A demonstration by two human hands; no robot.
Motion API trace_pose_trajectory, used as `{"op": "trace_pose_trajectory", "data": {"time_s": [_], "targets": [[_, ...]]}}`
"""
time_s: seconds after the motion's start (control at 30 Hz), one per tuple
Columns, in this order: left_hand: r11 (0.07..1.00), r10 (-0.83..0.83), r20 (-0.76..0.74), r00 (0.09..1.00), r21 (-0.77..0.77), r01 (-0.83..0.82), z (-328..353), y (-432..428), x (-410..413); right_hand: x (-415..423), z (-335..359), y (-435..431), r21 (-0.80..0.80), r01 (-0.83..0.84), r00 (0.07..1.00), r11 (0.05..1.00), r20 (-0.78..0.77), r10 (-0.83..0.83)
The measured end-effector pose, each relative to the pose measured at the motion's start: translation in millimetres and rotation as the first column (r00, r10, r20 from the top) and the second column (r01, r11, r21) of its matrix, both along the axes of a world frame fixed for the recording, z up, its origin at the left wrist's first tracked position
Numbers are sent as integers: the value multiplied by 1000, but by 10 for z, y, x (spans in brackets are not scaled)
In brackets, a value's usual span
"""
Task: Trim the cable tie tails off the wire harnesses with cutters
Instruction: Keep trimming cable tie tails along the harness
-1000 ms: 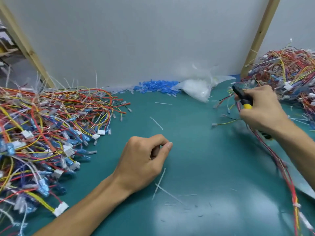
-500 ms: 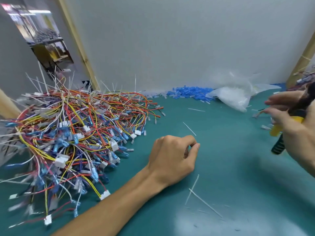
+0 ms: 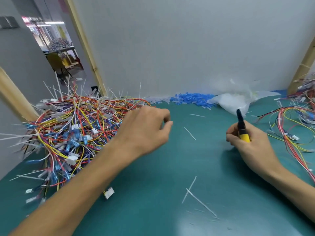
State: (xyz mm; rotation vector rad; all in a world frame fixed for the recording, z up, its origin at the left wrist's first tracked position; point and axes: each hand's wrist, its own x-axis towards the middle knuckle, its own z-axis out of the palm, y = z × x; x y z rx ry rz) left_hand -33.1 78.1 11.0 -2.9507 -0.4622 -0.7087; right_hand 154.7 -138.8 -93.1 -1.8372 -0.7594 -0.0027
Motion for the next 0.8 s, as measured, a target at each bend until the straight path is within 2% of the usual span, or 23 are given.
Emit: {"op": "trace_pose_trajectory", "data": {"time_s": [0.1, 0.17, 0.2, 0.27, 0.33, 0.4, 0.47, 0.63, 0.73, 0.8], "targets": [[980, 172, -80, 982, 112, -163, 324, 394, -65, -8, -13, 20, -100, -28, 999, 995, 42, 32], [899, 357, -82, 930, 299, -319, 525, 803, -172, -22, -8, 25, -138, -46, 996, 989, 64, 55], [841, 472, -108, 875, 352, -410, 609, 1028, -236, -28, -3, 31, -150, -50, 996, 987, 70, 62], [784, 615, -279, 738, 318, -533, 692, 1438, -350, -41, 13, 33, -155, -54, 996, 987, 67, 65], [781, 608, -476, 635, 219, -584, 656, 1667, -431, -43, 29, 28, -162, -65, 996, 985, 57, 75], [786, 593, -453, 666, 146, -601, 609, 1760, -458, -47, 41, 22, -178, -77, 995, 981, 55, 88], [774, 622, -330, 711, 119, -622, 598, 1740, -429, -44, 37, 15, -187, -82, 994, 979, 62, 95], [699, 686, -45, 726, 318, -641, 564, 1566, -334, -29, 28, 14, -192, -103, 992, 976, 56, 116], [756, 581, 19, 814, 358, -548, 667, 1510, -212, -29, 18, 22, -195, -101, 991, 976, 63, 115], [851, 491, -64, 869, 250, -462, 790, 1534, 0, -36, 12, 31, -206, -102, 990, 973, 74, 120]]}}
